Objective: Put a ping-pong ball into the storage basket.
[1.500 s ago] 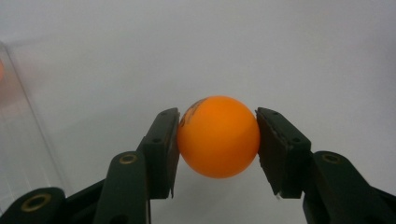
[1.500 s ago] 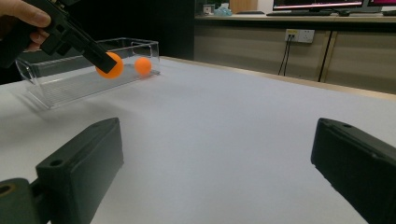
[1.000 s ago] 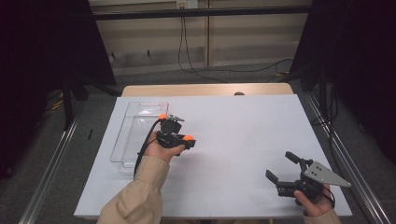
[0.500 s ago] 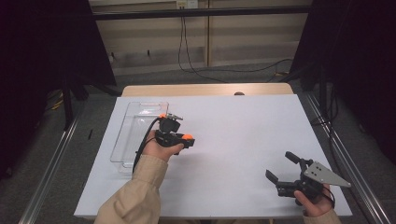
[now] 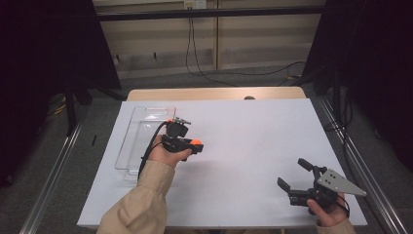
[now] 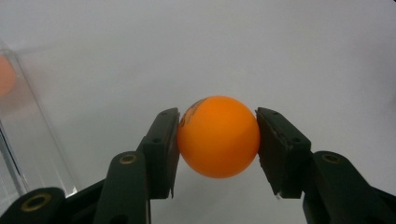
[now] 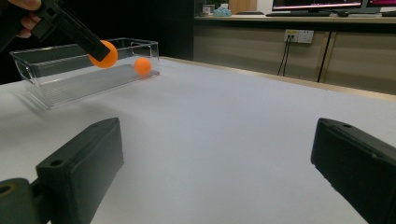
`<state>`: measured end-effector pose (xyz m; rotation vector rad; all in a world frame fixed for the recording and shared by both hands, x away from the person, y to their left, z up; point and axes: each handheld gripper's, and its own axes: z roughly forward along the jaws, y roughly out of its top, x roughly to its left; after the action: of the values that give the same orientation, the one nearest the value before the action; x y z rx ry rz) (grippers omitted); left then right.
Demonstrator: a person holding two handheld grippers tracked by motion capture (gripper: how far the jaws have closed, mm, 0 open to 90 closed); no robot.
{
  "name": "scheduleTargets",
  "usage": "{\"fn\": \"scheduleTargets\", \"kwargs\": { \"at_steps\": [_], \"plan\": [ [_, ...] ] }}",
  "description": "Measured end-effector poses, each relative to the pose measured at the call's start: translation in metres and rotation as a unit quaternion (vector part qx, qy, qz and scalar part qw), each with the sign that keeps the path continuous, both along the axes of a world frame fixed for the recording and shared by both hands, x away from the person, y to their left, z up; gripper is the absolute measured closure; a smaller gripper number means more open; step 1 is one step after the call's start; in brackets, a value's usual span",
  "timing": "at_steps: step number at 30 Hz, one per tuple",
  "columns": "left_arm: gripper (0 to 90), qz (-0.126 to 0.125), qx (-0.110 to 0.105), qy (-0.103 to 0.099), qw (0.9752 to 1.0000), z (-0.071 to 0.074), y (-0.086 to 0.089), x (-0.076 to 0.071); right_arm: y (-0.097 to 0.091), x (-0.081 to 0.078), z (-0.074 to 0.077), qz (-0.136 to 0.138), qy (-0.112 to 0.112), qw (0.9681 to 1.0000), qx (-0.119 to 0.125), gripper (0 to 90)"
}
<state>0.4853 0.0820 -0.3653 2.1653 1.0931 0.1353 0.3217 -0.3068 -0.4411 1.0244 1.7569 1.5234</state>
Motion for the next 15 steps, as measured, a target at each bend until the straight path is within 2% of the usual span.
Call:
{"fn": "scheduleTargets", "kwargs": {
  "at_steps": [1,3,5,7,11,13,15],
  "plan": [
    [51.1,-0.005,-0.003,0.004,1.0000,0.0006,0.0009,0.0004,-0.0001,0.0000,0.0002,0.002,-0.001,1.0000,-0.002,2.0],
    [51.1,0.003,0.001,-0.002,1.0000,0.0009,0.0008,-0.0005,-0.0011,0.0002,0.0002,0.008,-0.005,0.9999,-0.009,2.0],
    [51.1,0.004,-0.007,0.002,1.0000,0.0012,0.0009,-0.0013,-0.0006,-0.0004,0.0001,0.005,-0.001,1.0000,-0.007,2.0],
    [51.1,-0.003,-0.004,0.001,1.0000,0.0024,0.0025,-0.0009,-0.0003,-0.0002,-0.0001,0.002,-0.001,1.0000,-0.003,2.0],
    [51.1,0.003,-0.002,0.000,1.0000,0.0028,0.0025,-0.0017,-0.0005,0.0000,0.0002,0.003,-0.001,1.0000,-0.004,2.0],
    [51.1,-0.007,-0.004,0.009,0.9999,0.0038,0.0041,-0.0009,-0.0002,0.0001,0.0002,0.003,-0.001,1.0000,-0.004,2.0],
    [51.1,-0.006,-0.006,0.004,1.0000,0.0043,0.0041,-0.0012,0.0000,0.0002,0.0001,0.002,-0.001,1.0000,-0.003,2.0]
  ]
}}
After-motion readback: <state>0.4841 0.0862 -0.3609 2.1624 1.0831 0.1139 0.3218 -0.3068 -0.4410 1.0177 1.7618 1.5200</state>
